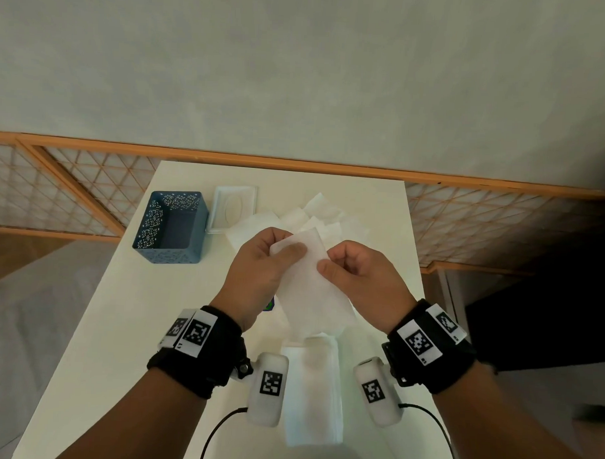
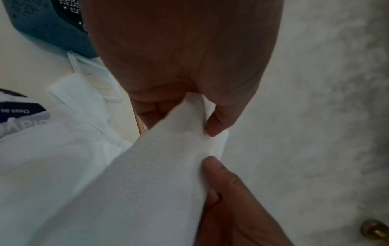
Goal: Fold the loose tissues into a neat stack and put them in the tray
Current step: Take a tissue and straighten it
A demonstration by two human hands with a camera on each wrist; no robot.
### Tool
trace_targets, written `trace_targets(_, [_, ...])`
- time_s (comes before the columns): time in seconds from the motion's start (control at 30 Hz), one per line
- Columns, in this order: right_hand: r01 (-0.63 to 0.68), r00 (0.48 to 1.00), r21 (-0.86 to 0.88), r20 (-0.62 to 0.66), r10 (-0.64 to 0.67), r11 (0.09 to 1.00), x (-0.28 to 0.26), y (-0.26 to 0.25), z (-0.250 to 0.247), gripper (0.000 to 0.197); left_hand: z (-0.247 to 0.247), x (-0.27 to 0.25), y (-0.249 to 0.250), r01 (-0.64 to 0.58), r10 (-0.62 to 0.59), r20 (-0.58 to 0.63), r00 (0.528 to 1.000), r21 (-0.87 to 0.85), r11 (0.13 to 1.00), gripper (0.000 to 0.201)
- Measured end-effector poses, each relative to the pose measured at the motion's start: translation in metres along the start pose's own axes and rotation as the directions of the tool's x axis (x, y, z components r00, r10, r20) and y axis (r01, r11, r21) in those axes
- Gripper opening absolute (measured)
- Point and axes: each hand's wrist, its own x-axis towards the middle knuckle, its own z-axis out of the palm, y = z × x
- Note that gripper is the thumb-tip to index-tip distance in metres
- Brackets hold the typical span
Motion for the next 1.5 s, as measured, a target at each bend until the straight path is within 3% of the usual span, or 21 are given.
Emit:
trace_targets(0.1, [-0.056,0.998,0.168,0.032,0.051,0.984,-0.005,0.005,0.002,0.027,-0.001,-0.001,-0.010,0.006,-0.006,-0.034,0.999,0.005,1.000,0.044])
trace_targets(0.17, [-0.115,0.993,0.303,0.054,0.104,0.946,-0.009,0.010,0.004,0.028,-0.003,-0.005,-0.016,0.078,-0.075,0.037,0.996,-0.071,0.994,0.042])
trace_targets(0.27, [-0.170,0.985,0.413,0.064,0.157,0.895,-0.017,0.018,0.009,0.009,-0.004,-0.017,-0.027,0.197,-0.154,0.212,0.965,-0.198,0.960,0.037])
trace_targets(0.37, [-0.223,0.971,0.448,0.025,0.237,0.866,-0.020,0.028,0.014,0.016,-0.002,-0.023,-0.045,0.249,-0.211,0.208,0.955,-0.178,0.952,0.040])
trace_targets(0.43, [-0.243,0.963,0.405,-0.009,0.269,0.881,-0.021,0.035,0.018,0.033,-0.002,-0.025,-0.057,0.272,-0.246,0.155,0.957,-0.175,0.946,0.042])
trace_targets(0.5, [-0.265,0.956,0.367,-0.021,0.292,0.892,-0.022,0.040,0.021,0.037,-0.002,-0.027,-0.066,0.269,-0.242,0.153,0.958,-0.192,0.944,0.049])
trace_targets(0.63, [-0.330,0.935,0.345,-0.005,0.353,0.879,-0.025,0.046,0.025,0.025,-0.006,-0.029,-0.075,0.209,-0.193,0.180,0.965,-0.077,0.975,0.047])
trace_targets(0.77, [-0.433,0.897,0.221,0.007,0.443,0.874,-0.035,0.070,0.025,0.019,-0.015,-0.036,-0.094,0.234,-0.247,0.157,0.956,0.095,0.968,0.037])
trace_targets(0.9, [-0.507,0.862,-0.003,0.014,0.507,0.862,-0.051,0.104,0.033,0.011,-0.016,-0.052,-0.125,0.318,-0.352,0.057,0.934,0.314,0.895,0.016])
trace_targets(1.03, [-0.484,0.867,-0.258,-0.017,0.497,0.836,-0.059,0.129,0.043,0.012,-0.016,-0.060,-0.156,0.370,-0.390,-0.055,0.919,0.461,0.807,0.034])
trace_targets(1.23, [-0.518,0.846,-0.321,-0.052,0.531,0.793,-0.059,0.147,0.048,0.016,-0.017,-0.060,-0.174,0.358,-0.348,-0.143,0.926,0.621,0.697,0.030])
trace_targets(1.5, [-0.519,0.838,-0.400,-0.065,0.542,0.755,-0.053,0.163,0.054,0.021,-0.020,-0.055,-0.183,0.364,-0.325,-0.187,0.927,0.661,0.657,0.032])
